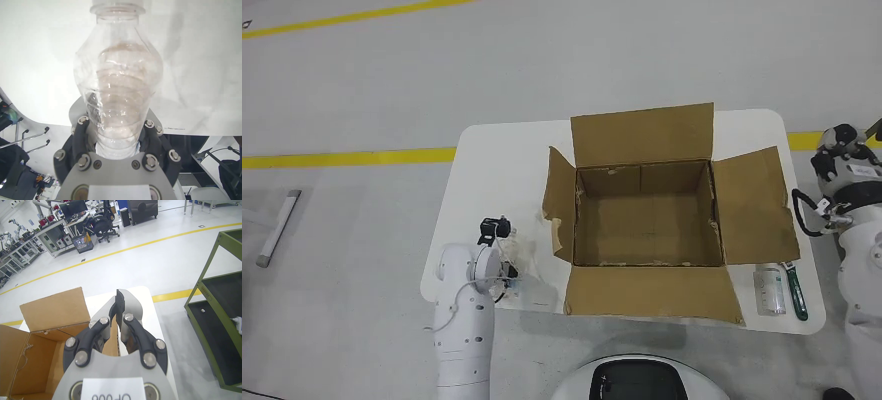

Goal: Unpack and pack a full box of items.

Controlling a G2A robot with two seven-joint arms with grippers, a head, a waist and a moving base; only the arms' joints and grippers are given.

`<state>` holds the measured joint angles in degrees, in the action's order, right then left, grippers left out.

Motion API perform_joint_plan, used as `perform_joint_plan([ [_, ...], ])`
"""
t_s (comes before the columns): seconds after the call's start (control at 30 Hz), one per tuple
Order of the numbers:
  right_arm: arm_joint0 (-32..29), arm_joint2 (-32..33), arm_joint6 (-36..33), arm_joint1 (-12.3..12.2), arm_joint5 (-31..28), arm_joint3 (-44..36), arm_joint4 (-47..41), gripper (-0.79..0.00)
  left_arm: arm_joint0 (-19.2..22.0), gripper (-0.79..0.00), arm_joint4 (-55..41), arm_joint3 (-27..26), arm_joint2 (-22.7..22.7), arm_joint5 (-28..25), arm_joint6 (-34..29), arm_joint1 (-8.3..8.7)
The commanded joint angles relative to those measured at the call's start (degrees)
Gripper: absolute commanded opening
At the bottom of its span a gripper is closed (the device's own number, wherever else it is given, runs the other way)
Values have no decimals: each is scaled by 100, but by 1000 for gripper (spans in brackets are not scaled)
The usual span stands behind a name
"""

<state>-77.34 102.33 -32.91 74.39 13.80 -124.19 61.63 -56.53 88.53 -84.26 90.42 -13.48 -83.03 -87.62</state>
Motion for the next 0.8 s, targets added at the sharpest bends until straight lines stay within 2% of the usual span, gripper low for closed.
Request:
perform_joint_plan([
  [0.0,-35,47,12,-3,-122,21,-207,-785,-83,-785,-318,-380,92,37,-14,14],
  [0.23,-51,159,-188,-17,-360,90,-907,-785,-238,-785,-684,-1440,202,208,-207,66],
  [0.43,-163,70,-172,-29,-457,140,-1018,-785,-93,-785,-1372,-2412,378,424,-498,109],
  [0.63,-217,-125,-116,-52,-666,203,-859,-785,426,-785,-2591,-2575,347,555,-498,162],
  [0.77,-260,-232,-19,-65,-792,261,-747,-785,896,-785,-3178,-2526,54,693,-498,201],
])
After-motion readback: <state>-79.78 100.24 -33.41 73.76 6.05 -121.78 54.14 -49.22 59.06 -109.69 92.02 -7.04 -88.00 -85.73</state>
